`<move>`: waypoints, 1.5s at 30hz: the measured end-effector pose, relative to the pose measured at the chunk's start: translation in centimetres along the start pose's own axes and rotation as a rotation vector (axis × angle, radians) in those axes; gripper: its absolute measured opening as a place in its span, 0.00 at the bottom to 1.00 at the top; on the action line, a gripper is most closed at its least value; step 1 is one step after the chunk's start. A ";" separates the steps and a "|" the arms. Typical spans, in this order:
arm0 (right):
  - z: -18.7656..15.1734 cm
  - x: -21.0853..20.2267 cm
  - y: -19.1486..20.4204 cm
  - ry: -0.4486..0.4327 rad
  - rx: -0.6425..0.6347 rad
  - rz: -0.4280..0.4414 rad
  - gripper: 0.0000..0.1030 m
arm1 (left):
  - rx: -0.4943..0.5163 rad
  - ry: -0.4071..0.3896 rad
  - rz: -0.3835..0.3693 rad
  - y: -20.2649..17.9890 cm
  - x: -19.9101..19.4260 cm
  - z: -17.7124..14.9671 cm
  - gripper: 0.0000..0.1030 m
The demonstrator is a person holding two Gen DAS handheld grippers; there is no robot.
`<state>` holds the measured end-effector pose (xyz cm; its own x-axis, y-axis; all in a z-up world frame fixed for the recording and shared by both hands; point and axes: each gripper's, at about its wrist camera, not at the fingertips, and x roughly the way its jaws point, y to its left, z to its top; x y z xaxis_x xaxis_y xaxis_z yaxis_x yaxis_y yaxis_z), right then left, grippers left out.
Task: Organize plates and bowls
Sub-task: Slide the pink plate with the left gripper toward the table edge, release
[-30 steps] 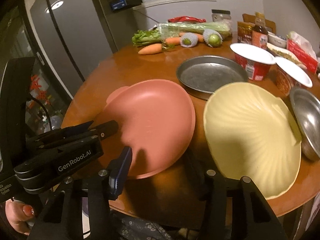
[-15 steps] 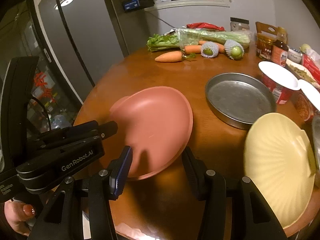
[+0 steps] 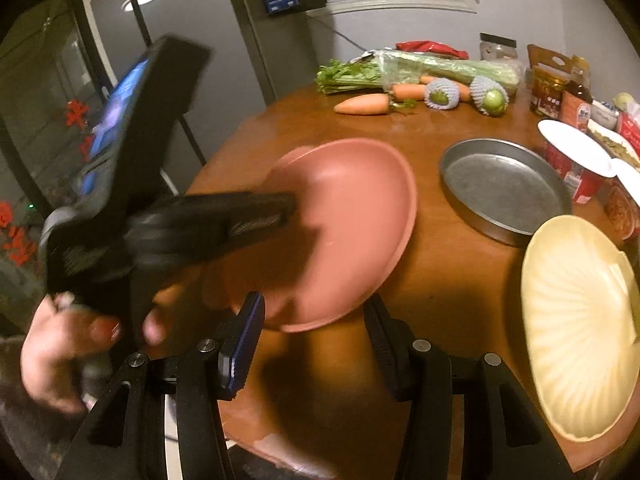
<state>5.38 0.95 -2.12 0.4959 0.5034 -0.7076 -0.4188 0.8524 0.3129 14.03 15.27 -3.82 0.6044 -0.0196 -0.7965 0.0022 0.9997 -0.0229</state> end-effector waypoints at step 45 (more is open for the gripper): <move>0.3 -6.3 -2.6 -0.144 0.026 -0.129 0.64 | 0.044 -0.160 0.059 -3.5 -8.3 -0.4 0.59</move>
<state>3.53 -4.40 1.69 0.6485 0.4029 -0.6459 -0.3260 0.9137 0.2428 8.65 11.89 2.67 0.7236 0.0378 -0.6891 -0.0042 0.9987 0.0504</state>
